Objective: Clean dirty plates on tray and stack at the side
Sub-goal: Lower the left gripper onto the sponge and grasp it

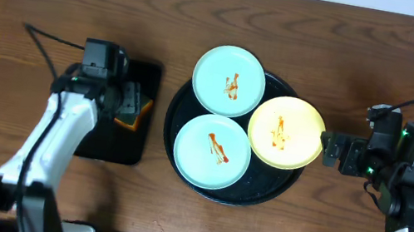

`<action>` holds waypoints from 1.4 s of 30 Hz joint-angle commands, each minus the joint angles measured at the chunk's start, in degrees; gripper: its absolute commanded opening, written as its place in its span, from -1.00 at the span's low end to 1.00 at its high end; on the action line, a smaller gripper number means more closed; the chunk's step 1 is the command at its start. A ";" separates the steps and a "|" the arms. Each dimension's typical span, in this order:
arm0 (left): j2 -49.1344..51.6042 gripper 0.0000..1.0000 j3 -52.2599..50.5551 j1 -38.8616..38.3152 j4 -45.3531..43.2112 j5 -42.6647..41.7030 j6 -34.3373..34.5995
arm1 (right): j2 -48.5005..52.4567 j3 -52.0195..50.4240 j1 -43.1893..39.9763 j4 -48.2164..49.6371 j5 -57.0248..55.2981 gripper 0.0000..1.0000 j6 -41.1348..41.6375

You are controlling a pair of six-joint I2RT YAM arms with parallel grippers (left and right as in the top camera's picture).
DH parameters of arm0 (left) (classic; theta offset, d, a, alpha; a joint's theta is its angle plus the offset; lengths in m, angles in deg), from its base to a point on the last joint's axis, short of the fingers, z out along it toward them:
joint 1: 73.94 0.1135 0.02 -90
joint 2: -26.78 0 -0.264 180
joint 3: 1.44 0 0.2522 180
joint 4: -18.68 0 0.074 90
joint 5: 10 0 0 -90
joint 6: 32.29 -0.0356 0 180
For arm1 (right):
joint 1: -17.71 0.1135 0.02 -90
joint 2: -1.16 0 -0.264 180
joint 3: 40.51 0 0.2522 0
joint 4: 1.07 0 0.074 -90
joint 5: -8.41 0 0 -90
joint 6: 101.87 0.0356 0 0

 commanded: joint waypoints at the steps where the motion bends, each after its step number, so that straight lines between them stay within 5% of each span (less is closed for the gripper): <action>1: 4.42 0.25 0.94 -0.07 -0.72 -0.28 -4.31 | 0.07 1.31 0.11 0.13 0.63 0.99 -0.66; 33: 10.84 0.28 1.01 -0.07 -5.92 -2.97 -7.08 | 0.07 1.20 0.13 -0.13 0.63 0.99 -0.63; 42: 10.84 -0.19 1.01 -0.07 -4.04 -3.21 -5.44 | 0.07 1.20 0.11 -0.15 0.63 0.99 -0.63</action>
